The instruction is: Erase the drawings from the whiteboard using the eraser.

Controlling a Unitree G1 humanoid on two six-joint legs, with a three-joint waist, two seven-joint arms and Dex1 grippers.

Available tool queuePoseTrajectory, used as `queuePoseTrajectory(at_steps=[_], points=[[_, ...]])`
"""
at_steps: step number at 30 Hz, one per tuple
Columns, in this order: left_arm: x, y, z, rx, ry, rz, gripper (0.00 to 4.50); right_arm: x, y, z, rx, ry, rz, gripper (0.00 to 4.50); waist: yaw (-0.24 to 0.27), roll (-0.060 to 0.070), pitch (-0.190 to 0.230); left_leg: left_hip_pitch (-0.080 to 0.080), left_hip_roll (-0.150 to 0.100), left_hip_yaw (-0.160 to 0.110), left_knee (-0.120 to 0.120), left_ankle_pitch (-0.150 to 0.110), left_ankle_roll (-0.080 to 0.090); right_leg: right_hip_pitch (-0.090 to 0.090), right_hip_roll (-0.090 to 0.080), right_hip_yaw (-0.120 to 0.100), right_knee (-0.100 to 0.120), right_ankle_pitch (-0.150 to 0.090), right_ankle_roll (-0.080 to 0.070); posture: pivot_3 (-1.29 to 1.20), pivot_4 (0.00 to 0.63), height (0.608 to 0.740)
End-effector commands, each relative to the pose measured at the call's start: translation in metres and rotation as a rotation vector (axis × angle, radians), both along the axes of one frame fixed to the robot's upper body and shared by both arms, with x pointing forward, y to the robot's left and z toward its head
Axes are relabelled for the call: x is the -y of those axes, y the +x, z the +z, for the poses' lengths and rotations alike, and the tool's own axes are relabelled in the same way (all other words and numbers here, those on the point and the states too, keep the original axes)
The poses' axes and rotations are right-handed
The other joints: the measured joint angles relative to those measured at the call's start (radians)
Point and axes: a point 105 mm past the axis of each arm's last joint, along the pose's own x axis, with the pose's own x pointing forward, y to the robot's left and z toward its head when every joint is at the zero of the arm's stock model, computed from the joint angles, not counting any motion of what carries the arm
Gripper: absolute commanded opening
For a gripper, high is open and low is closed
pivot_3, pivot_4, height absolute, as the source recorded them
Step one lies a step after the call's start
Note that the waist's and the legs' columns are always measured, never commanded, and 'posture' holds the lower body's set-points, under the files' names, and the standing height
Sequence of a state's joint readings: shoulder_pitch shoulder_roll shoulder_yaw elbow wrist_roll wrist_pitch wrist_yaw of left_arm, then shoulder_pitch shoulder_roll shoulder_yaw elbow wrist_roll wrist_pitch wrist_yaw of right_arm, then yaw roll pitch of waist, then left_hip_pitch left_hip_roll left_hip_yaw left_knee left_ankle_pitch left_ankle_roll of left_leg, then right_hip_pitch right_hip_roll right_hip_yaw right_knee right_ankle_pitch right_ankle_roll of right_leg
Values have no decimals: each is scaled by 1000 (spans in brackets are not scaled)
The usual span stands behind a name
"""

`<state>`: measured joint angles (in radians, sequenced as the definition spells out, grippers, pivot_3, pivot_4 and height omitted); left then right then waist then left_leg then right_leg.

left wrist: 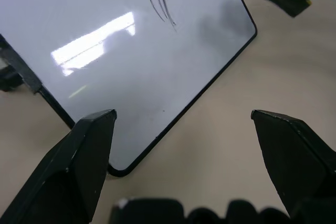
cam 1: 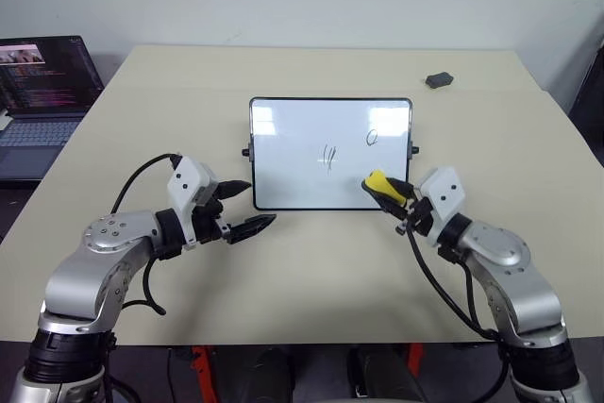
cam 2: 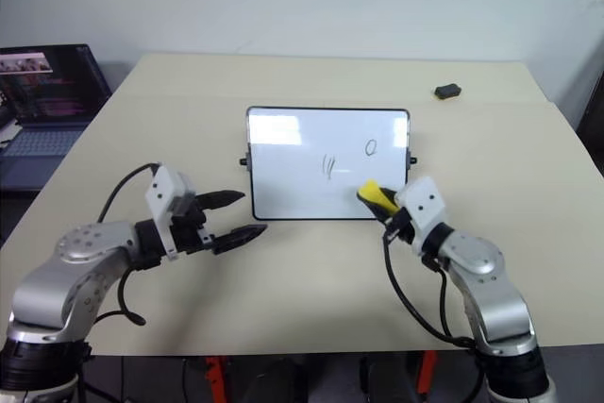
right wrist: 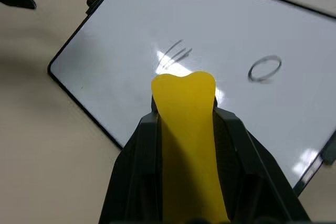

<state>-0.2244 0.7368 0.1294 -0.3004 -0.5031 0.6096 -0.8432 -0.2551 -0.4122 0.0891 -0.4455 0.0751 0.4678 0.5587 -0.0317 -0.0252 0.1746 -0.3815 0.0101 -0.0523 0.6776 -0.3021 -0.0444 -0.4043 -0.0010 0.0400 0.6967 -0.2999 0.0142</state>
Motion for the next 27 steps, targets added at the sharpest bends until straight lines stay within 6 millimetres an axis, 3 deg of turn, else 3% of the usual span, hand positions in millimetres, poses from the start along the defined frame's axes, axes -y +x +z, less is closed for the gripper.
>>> queuePoseTrajectory(at_steps=[1, 11, 16, 20, 24, 27], points=[[9, 3, 10, 46, 0, -37, 4500, -7, 13, 14, 95, -52, -9, 986, 0, 0, 0, 0, 0, 0, 0, 0, 0, 0, 0, 0, 0, 0, 0, 0, 150, 740], [8, 12, 12, 71, 18, -46, 4500, -49, 52, 33, 180, -55, -15, 986, -2, 0, 0, 0, 1, 1, 0, 0, 0, -1, 0, 0, 0, 0, 0, 0, 150, 740], [15, 12, 16, 92, 3, -76, 4500, -61, 75, 29, 196, -81, -47, 986, -1, 0, 0, -1, 0, 1, 0, 0, 0, -1, 0, 1, 0, 0, 0, 0, 150, 740], [16, 14, 16, 102, 5, -77, 4500, -61, 80, -5, 102, -153, -26, 986, 0, 0, 0, -1, 0, 1, 0, 0, 0, -1, 0, 0, 0, 0, 0, 0, 150, 740], [19, 19, 20, 131, -5, -69, 4500, -56, 65, -49, -59, -207, 43, 986, 0, -2, -3, 0, 0, 1, 0, 0, 0, 0, 0, 1, 0, 0, 0, 0, 150, 740], [19, 20, 20, 133, -5, -69, 4500, -51, 53, -69, -117, -269, 88, 986, -1, -2, -3, 2, 0, 1, 0, 0, 0, 1, 0, 1, 1, 0, 0, 0, 150, 740]])
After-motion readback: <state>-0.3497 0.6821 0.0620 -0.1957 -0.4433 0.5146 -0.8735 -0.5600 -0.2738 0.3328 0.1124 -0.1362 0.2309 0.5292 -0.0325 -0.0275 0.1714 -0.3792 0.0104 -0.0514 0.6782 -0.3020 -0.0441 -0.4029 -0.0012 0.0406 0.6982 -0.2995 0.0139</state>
